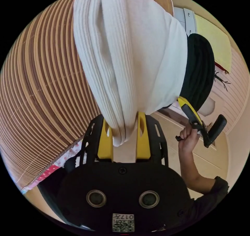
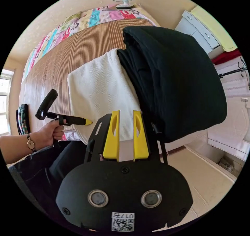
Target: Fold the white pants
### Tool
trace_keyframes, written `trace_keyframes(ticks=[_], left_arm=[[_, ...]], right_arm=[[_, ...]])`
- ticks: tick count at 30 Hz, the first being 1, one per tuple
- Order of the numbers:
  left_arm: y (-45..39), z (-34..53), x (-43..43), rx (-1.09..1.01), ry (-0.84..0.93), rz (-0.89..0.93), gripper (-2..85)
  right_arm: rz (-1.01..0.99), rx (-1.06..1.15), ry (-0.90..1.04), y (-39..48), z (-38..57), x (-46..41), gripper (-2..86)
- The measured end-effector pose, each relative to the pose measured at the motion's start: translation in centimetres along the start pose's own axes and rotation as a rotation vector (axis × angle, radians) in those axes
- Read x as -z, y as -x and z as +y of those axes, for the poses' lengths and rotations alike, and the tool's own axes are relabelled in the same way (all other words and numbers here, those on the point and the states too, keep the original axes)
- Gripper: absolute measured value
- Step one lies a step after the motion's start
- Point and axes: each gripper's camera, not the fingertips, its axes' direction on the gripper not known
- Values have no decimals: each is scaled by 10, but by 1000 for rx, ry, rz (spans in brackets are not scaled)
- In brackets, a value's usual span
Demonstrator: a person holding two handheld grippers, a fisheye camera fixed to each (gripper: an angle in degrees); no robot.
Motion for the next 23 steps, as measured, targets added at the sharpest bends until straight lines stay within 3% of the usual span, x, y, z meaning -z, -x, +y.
trace_keyframes(ticks=[3, 6, 9, 12, 14, 18, 23], left_arm=[[25, -3, 6, 18, 36, 98, 119], [49, 3, 27, 9, 27, 147, 108], [66, 19, 61, -3, -17, 23, 96], [86, 44, 94, -6, -55, -112, 87], [107, 73, 120, 30, -119, -169, 77], [144, 134, 157, 120, -274, -146, 50], [188, 251, 204, 247, -540, -255, 3]], right_arm=[[-121, -12, 47, 9, 2, -24, 26], [74, -11, 230, 18, -11, -72, 13], [163, 118, 320, 27, -15, -108, 8], [149, 78, 404, 23, -28, -112, 6], [94, -23, 377, 13, -27, -102, 5], [-160, -307, 148, -10, 11, -62, 5], [-417, -346, 68, 22, 52, -61, 4]])
